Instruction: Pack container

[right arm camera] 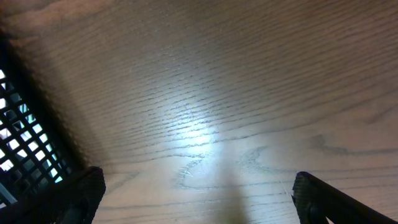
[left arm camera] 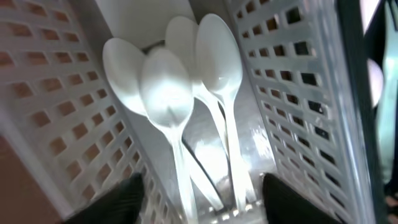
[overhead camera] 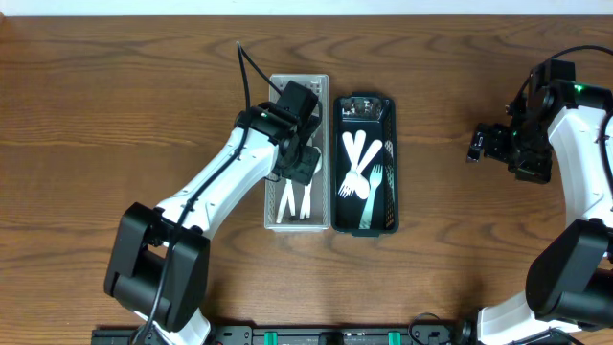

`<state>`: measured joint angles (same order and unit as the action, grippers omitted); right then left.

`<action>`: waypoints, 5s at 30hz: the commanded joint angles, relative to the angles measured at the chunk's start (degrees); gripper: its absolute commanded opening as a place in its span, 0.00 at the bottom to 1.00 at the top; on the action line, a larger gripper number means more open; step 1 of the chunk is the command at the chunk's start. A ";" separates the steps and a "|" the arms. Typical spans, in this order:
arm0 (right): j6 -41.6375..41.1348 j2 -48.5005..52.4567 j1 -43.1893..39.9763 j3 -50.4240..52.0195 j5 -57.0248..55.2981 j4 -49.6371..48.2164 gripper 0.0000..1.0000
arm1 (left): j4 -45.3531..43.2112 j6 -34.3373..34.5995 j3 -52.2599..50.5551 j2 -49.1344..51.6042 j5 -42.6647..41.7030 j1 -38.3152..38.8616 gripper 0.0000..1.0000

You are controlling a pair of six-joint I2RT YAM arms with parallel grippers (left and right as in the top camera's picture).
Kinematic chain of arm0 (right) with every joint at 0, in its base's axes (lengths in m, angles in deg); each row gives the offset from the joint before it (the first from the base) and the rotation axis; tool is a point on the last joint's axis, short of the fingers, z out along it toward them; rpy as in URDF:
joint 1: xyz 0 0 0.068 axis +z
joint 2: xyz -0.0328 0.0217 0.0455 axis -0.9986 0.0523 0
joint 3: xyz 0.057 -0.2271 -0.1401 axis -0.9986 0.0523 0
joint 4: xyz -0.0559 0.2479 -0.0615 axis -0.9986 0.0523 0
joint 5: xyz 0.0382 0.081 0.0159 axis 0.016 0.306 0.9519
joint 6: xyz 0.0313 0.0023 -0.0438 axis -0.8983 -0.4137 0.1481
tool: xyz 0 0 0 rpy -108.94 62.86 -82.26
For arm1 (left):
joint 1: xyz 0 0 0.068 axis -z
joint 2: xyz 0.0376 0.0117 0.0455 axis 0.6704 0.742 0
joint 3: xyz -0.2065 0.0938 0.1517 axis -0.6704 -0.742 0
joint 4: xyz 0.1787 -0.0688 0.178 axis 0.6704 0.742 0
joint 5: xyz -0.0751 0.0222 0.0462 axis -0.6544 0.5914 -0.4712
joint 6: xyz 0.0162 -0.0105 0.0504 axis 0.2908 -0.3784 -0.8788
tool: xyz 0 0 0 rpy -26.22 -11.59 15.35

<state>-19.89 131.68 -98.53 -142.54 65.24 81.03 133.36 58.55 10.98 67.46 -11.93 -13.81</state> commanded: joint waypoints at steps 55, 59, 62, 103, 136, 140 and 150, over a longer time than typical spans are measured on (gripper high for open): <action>15.02 -66.03 16.83 50.60 -8.55 -48.30 0.99 | -31.74 2.34 -52.96 -80.91 15.76 -22.43 0.98; 14.99 -68.26 16.81 58.27 -12.74 -61.68 0.99 | -37.51 2.36 -58.88 -83.91 17.90 -22.43 0.98; 14.95 -66.95 16.81 61.90 -12.46 -66.14 0.99 | -38.80 2.36 -61.18 -83.32 17.92 -22.43 0.98; 14.93 -78.90 15.72 62.84 -11.02 -29.75 0.99 | -38.75 2.38 -61.31 -82.05 18.03 -22.43 0.98; 11.96 -99.14 16.81 82.31 -5.01 -66.77 0.99 | -38.75 2.38 -61.31 -82.05 18.03 -22.43 0.98; 11.96 -99.14 16.81 82.31 -5.01 -66.77 0.99 | -38.75 2.38 -61.31 -82.05 18.03 -22.43 0.98; 11.96 -99.14 16.81 82.31 -5.01 -66.77 0.99 | -38.75 2.38 -61.31 -82.05 18.03 -22.43 0.98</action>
<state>-6.97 32.88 -82.16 -60.31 59.86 13.90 94.82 60.49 -50.74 -14.55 4.99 -36.41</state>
